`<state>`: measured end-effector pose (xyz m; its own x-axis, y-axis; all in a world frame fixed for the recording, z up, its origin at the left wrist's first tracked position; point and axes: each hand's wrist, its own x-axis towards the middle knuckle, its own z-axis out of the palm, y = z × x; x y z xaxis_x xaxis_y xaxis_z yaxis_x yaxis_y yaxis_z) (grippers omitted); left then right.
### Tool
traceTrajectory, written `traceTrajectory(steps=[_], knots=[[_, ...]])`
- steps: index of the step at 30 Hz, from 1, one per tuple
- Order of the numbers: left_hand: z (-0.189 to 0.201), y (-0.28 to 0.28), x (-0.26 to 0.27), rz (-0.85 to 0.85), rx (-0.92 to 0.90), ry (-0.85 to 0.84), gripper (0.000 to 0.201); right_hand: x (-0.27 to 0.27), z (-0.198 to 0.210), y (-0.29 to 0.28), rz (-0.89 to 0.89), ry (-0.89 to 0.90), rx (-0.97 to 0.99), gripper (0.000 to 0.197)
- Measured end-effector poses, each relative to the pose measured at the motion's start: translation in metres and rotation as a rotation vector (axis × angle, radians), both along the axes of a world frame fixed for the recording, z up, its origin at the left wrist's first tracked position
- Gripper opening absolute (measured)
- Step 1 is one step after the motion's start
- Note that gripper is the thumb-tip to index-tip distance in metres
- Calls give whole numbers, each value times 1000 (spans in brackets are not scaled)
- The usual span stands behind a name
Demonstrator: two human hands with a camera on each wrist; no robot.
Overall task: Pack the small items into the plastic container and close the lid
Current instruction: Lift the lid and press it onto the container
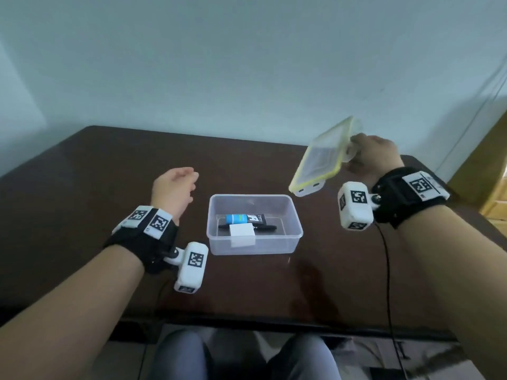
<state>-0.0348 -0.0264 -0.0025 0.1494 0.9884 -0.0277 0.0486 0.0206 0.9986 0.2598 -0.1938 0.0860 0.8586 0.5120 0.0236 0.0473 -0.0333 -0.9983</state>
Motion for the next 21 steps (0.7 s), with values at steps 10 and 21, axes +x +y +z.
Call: traceTrajectory(steps=[10, 21], knots=[[22, -39, 9, -323, -162, -91, 35, -116, -54, 18, 274, 586, 393, 11], [10, -33, -9, -260, -241, -278, 40, -95, -76, -8, 190, 574, 198, 29]])
